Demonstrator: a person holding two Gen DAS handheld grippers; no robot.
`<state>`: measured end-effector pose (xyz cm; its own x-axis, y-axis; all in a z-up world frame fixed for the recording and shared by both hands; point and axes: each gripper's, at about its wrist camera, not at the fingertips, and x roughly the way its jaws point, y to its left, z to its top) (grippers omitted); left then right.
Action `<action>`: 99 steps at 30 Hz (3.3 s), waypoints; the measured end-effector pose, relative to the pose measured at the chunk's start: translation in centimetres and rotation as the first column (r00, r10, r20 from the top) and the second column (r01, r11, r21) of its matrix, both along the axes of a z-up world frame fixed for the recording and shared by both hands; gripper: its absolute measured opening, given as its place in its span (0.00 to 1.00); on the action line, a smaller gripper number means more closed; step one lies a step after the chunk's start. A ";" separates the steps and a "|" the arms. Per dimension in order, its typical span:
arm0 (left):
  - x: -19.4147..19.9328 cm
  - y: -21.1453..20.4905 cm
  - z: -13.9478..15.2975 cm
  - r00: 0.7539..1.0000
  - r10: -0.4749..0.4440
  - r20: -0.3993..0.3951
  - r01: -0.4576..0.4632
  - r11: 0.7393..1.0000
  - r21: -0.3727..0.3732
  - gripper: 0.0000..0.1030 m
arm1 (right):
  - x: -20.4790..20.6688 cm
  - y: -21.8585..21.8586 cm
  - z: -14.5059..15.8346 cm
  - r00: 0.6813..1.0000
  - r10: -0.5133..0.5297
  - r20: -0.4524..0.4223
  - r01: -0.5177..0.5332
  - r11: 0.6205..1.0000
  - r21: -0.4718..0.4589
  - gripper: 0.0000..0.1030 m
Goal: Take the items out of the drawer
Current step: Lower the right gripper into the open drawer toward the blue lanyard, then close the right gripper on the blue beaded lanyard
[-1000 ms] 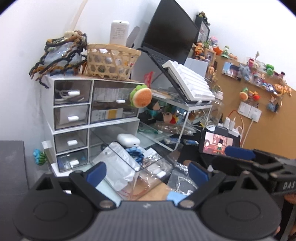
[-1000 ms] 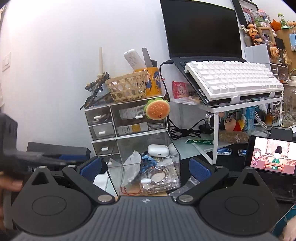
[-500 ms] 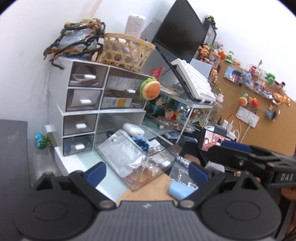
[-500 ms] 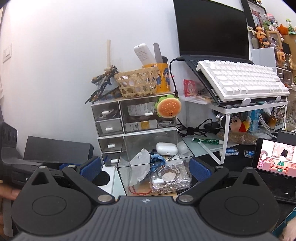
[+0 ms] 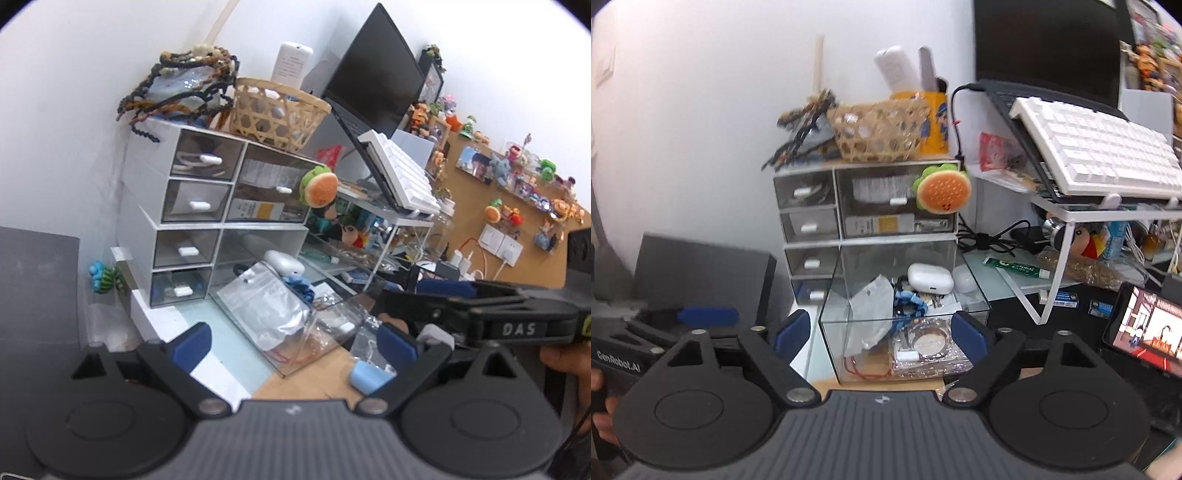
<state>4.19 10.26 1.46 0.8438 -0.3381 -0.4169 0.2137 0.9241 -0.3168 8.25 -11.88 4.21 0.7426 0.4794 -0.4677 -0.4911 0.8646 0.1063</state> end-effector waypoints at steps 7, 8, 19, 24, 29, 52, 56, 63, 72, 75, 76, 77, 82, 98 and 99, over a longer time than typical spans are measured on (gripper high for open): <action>-0.1 0.1 0.1 1.000 -0.014 0.014 0.014 1.000 -0.005 0.95 | 2.0 0.8 0.3 0.999 0.031 -0.033 -0.033 0.998 -0.059 0.66; -0.1 0.2 0.0 1.000 -0.012 0.015 0.012 1.000 -0.007 0.95 | 2.3 0.9 0.4 0.999 0.035 -0.038 -0.038 0.997 -0.068 0.66; 0.2 0.7 -0.8 1.000 -0.007 -0.007 0.007 1.000 -0.018 0.95 | 5.5 2.1 0.9 0.992 0.079 -0.094 -0.093 0.983 -0.158 0.55; 0.4 0.6 -1.4 1.000 0.003 -0.020 -0.003 1.000 0.002 0.95 | 6.3 2.9 0.9 0.989 0.085 -0.121 -0.107 0.975 -0.194 0.55; 0.4 0.6 -1.5 1.000 0.012 -0.016 -0.011 1.000 0.011 0.93 | 7.1 3.7 0.3 0.988 0.081 -0.134 -0.110 0.966 -0.233 0.53; 0.3 1.9 -2.1 0.999 0.046 -0.022 -0.046 0.999 0.018 0.91 | 9.6 6.6 -1.1 0.985 0.035 -0.169 -0.094 0.932 -0.350 0.51; 0.2 2.5 -2.0 0.998 0.057 -0.008 -0.057 0.998 -0.003 0.92 | 10.1 7.2 -1.6 0.983 0.026 -0.181 -0.092 0.924 -0.371 0.51; 0.3 2.7 -2.0 0.998 0.065 -0.016 -0.065 0.998 -0.013 0.92 | 11.1 8.0 -2.3 0.978 0.015 -0.209 -0.100 0.908 -0.407 0.50; 0.8 2.8 -2.5 0.999 0.041 -0.027 -0.042 0.998 -0.035 0.92 | 12.7 8.5 -3.0 0.962 0.016 -0.271 -0.142 0.881 -0.452 0.40; 0.8 2.7 -2.8 0.999 0.033 -0.031 -0.033 0.999 -0.022 0.92 | 13.2 8.7 -3.3 0.956 0.016 -0.291 -0.156 0.871 -0.466 0.40; 0.7 2.8 -2.8 0.999 0.033 -0.031 -0.034 0.999 -0.020 0.92 | 13.4 8.8 -3.3 0.954 0.015 -0.298 -0.160 0.868 -0.470 0.40; 0.7 2.9 -2.8 0.999 0.036 -0.031 -0.036 0.999 -0.020 0.92 | 13.6 8.9 -3.4 0.953 0.012 -0.302 -0.161 0.865 -0.475 0.40; 0.6 3.5 -2.9 0.999 0.047 -0.029 -0.048 0.998 -0.041 0.92 | 13.8 8.8 -2.5 0.959 0.001 -0.284 -0.150 0.853 -0.501 0.40; 0.8 3.2 -3.2 0.998 0.048 -0.046 -0.049 0.998 -0.030 0.92 | 13.4 7.8 -2.5 0.970 -0.011 -0.243 -0.111 0.869 -0.482 0.32; 0.9 3.1 -3.3 0.998 0.045 -0.047 -0.047 0.999 -0.028 0.92 | 13.4 7.7 -2.5 0.971 -0.012 -0.240 -0.107 0.872 -0.478 0.32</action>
